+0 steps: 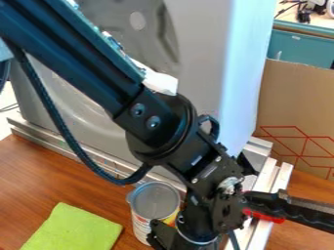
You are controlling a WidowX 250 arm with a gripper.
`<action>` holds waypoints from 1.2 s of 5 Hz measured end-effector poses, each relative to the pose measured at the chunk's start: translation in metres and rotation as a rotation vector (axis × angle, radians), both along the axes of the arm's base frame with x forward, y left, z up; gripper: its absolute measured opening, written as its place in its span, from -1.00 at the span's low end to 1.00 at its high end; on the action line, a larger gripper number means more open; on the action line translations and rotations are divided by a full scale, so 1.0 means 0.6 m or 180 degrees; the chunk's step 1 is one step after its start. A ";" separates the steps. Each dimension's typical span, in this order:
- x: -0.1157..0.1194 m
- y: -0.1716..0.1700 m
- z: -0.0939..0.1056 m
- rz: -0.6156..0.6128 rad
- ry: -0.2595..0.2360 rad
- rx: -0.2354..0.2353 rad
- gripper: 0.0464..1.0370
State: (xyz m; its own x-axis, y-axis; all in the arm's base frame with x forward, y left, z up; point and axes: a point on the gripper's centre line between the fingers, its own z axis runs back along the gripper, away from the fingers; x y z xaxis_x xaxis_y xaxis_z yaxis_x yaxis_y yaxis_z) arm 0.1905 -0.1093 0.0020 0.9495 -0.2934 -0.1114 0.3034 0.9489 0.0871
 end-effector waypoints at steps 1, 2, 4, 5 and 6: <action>-0.018 0.024 -0.004 0.0088 0.0067 0.0041 -0.36; -0.015 0.038 0.032 0.0112 -0.0294 -0.0116 0.25; -0.012 0.071 0.076 0.0237 -0.0578 -0.0267 0.94; 0.009 0.072 0.110 0.0340 -0.0745 -0.0283 0.93; 0.044 0.054 0.141 0.0575 -0.0691 -0.0300 0.93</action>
State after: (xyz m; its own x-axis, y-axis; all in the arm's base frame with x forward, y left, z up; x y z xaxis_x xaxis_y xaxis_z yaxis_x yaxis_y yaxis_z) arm 0.2169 -0.0772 0.0866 0.9859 -0.1168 0.1197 0.1127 0.9928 0.0405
